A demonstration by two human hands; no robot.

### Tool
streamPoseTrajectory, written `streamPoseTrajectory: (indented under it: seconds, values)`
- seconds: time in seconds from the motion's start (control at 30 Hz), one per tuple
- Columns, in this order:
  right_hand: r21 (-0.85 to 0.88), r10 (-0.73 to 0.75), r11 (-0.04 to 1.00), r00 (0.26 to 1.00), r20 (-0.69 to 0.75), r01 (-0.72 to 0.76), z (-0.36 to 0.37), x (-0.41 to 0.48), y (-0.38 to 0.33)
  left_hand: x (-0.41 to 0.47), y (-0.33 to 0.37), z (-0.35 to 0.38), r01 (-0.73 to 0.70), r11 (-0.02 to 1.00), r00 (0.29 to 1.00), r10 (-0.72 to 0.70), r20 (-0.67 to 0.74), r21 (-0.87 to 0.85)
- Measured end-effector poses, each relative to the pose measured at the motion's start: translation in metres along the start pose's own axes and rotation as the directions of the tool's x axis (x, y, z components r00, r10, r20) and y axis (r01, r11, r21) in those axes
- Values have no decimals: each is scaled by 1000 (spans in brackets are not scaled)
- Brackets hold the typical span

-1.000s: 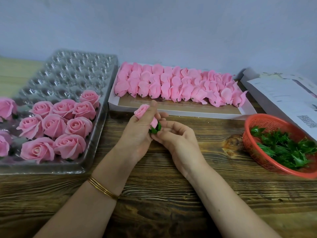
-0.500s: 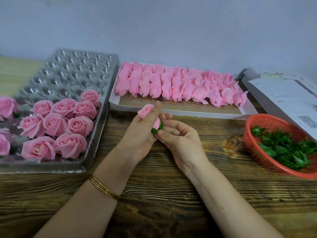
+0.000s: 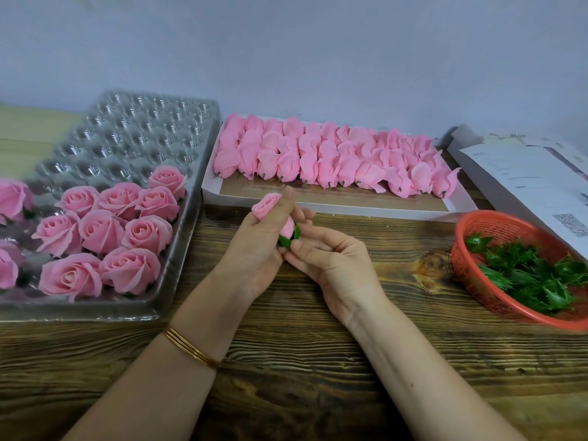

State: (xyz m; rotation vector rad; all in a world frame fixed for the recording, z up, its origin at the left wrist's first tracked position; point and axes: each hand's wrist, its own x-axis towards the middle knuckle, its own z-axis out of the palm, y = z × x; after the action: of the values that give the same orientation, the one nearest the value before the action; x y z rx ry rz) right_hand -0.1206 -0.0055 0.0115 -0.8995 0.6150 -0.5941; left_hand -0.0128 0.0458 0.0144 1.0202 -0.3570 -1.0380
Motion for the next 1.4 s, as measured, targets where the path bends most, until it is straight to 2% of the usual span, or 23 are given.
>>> streamPoseTrajectory:
  seconds: [0.2,0.67,0.8,0.97,1.17,1.4]
  values:
    - [29,-23,999,1000,3,23,0,1,1,1,-1,0,-24,998,1000,25,-6,64]
    - [69,-8,998,1000,3,8,0,3,1,1,0,-1,36,999,998,-38,52,37]
    - [109,24,994,1000,16,-25,-1,3,1,0,1,0,29,997,999,-32,40,66]
    - [53,105,993,994,42,-107,-2,0,-3,-1,2,0,24,997,999,-26,29,68]
    - [82,165,982,983,85,-172,-4,2,-10,-4,4,0,22,998,999,-24,25,65]
    - [68,134,988,989,58,-138,-5,2,-8,-5,3,1,40,997,998,-43,40,71]
